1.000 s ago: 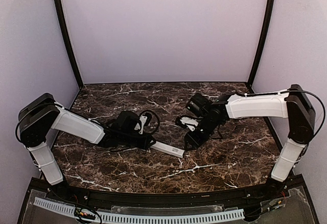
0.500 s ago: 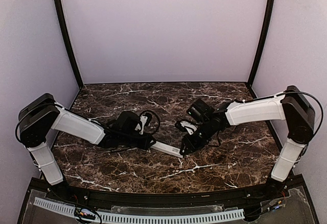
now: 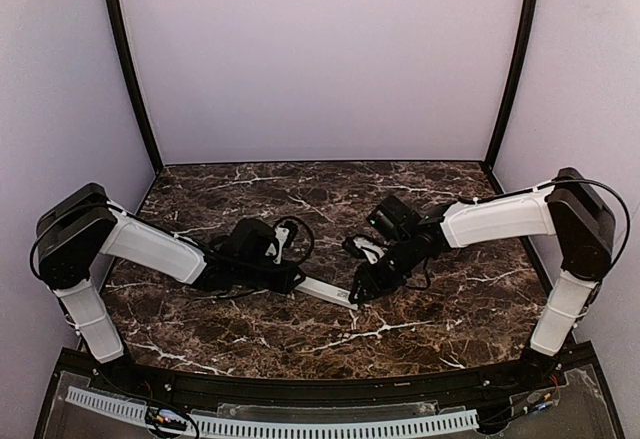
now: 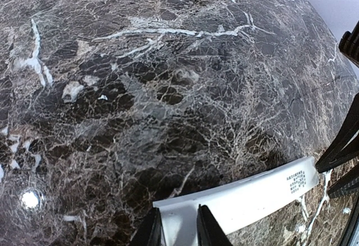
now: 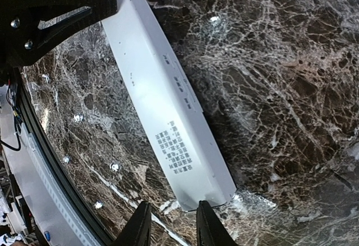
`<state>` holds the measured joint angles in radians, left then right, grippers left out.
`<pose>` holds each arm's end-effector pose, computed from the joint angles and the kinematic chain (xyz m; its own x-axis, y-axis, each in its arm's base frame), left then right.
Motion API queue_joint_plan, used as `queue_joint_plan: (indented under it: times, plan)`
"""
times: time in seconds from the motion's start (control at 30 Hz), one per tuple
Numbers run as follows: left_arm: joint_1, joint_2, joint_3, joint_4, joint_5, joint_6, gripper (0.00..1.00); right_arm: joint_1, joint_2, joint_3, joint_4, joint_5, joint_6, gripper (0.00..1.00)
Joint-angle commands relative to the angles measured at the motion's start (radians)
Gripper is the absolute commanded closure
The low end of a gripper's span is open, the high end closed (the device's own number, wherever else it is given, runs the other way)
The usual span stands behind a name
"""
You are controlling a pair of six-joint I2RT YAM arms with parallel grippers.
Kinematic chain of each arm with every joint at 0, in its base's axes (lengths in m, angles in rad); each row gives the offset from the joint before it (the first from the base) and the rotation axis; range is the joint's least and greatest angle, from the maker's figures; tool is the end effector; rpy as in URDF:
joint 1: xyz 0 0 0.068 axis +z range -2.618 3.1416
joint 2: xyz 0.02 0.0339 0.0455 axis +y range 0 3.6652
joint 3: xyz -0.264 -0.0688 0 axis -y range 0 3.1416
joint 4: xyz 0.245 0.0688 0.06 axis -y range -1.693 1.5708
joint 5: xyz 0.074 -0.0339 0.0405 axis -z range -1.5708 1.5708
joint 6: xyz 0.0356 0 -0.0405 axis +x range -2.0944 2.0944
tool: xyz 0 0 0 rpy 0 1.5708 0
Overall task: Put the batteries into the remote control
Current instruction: Press the battery cover onto the remote control.
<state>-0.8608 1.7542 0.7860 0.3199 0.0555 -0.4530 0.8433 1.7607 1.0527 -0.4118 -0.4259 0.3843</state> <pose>0.2226 -0.2620 0.1391 -0.6979 0.1416 -0.7021 0.5345 0.7555 -0.3790 0.2160 0.2647 0.1632 -0.8547 -0.4465 -0.2647 -0.5171 0.6888 0.5081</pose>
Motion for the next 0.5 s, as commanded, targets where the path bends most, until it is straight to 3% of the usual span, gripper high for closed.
queue_joint_plan:
  times: [0.0,0.2,0.47]
  plan:
    - [-0.014,0.035,-0.014,-0.125,-0.015,0.008,0.77,-0.005,-0.013,-0.033,-0.013,0.039,0.013,0.71]
    - [-0.016,0.031,-0.013,-0.134,-0.025,0.009,0.77,-0.003,-0.067,-0.070,-0.024,0.075,0.037,0.63]
    - [-0.020,0.029,-0.014,-0.140,-0.033,0.008,0.78,-0.005,-0.041,-0.083,0.044,0.043,0.065,0.65]
